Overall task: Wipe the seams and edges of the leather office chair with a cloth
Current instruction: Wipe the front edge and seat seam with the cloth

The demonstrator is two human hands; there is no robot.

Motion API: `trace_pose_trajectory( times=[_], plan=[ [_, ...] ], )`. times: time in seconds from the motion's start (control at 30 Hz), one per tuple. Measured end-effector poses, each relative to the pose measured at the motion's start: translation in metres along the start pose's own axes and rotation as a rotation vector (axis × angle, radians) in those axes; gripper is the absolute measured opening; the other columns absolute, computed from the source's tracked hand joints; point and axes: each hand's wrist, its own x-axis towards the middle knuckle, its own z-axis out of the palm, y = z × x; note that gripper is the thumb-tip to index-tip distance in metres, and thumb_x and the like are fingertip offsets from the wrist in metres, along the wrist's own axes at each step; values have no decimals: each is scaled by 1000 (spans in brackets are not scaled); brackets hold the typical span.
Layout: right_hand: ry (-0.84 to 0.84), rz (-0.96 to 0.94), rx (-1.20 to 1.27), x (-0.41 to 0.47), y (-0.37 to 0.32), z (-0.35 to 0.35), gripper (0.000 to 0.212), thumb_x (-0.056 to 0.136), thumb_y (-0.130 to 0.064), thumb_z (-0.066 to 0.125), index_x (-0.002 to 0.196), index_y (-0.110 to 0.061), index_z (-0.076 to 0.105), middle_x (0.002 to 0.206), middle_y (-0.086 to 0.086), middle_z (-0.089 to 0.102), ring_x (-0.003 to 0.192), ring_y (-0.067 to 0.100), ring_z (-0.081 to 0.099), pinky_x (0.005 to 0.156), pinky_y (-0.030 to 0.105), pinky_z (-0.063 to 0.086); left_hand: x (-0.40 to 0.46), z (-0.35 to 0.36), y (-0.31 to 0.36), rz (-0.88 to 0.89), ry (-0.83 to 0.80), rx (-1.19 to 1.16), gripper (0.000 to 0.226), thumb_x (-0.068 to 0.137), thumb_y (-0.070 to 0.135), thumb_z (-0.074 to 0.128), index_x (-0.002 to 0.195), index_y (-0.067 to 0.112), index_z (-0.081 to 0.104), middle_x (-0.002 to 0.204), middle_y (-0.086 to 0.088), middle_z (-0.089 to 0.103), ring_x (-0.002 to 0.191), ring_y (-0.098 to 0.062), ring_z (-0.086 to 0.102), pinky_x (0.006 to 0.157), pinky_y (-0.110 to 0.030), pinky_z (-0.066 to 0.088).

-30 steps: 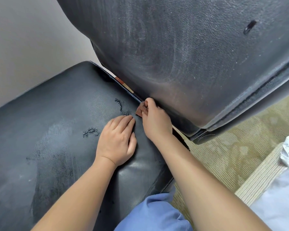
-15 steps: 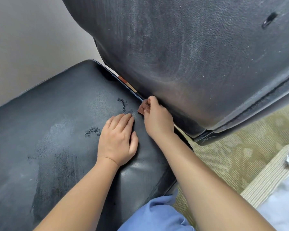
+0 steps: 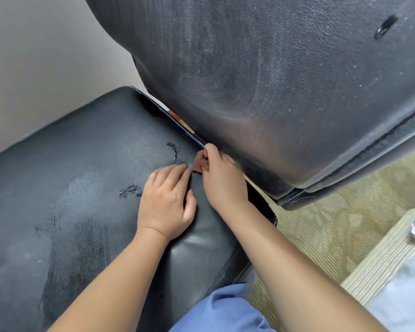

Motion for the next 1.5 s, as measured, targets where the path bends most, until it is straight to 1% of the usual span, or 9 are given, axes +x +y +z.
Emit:
trace_pose_trajectory(
  times=[0.1, 0.23, 0.37, 0.57, 0.8, 0.93, 1.1, 1.3, 1.5],
  plan=[
    [-28, 81, 9, 17, 0, 3, 35, 96, -13, 43, 130, -16, 38, 123, 11, 57, 113, 31, 52, 81, 35, 38, -1, 0, 0, 1, -2, 3, 41, 83, 21, 46, 109, -2, 68, 112, -14, 67, 103, -34, 61, 93, -43, 44],
    [-42, 137, 90, 27, -2, 0, 33, 96, -15, 45, 128, -18, 42, 121, 11, 59, 110, 32, 54, 79, 36, 41, 1, 0, 0, 2, 3, 0, 41, 82, 21, 46, 108, -2, 68, 112, -14, 67, 102, -33, 60, 93, -41, 43],
    [-40, 109, 180, 9, 3, -5, 30, 95, -19, 46, 125, -21, 44, 120, 6, 60, 109, 30, 54, 79, 36, 42, 0, -1, 2, -2, 8, 1, 41, 82, 21, 46, 108, -1, 68, 111, -14, 67, 102, -33, 60, 93, -41, 43],
    [27, 100, 164, -25, 10, -11, 30, 95, -20, 49, 124, -22, 45, 116, 3, 61, 106, 26, 55, 77, 36, 43, -1, -1, 2, 1, -2, -7, 41, 82, 20, 46, 108, -2, 68, 110, -14, 67, 101, -34, 60, 92, -42, 44],
    [-24, 113, 108, 8, 1, -4, 31, 95, -17, 45, 126, -20, 43, 120, 8, 59, 110, 29, 53, 76, 34, 40, 0, -1, 1, 7, -4, 5, 41, 82, 20, 46, 108, -2, 68, 110, -15, 67, 101, -35, 61, 91, -44, 45],
    [-83, 108, 84, 29, -6, -3, 32, 96, -16, 44, 127, -19, 41, 122, 8, 58, 110, 30, 54, 71, 30, 32, 0, -1, 2, 3, -3, 1, 41, 81, 19, 45, 108, -3, 68, 110, -15, 67, 101, -35, 61, 91, -43, 45],
    [-83, 98, 132, 15, 2, -6, 33, 96, -20, 45, 128, -23, 40, 121, 6, 60, 108, 29, 55, 77, 35, 43, 0, -1, 2, 4, -3, 7, 42, 81, 20, 45, 108, -3, 68, 110, -15, 67, 101, -35, 61, 92, -43, 44],
    [-12, 81, 155, -16, 14, -11, 32, 95, -23, 47, 127, -23, 43, 116, 4, 62, 104, 29, 56, 75, 36, 41, -1, -1, 1, 1, 8, 4, 41, 81, 20, 46, 108, -2, 68, 110, -14, 67, 103, -31, 56, 92, -41, 43],
    [-21, 90, 105, 7, 4, -5, 30, 94, -18, 47, 124, -20, 44, 118, 6, 60, 108, 29, 55, 73, 34, 39, 0, 0, 1, 9, 13, 13, 42, 81, 20, 46, 108, -2, 68, 109, -14, 67, 100, -33, 59, 91, -42, 44]
  ],
)
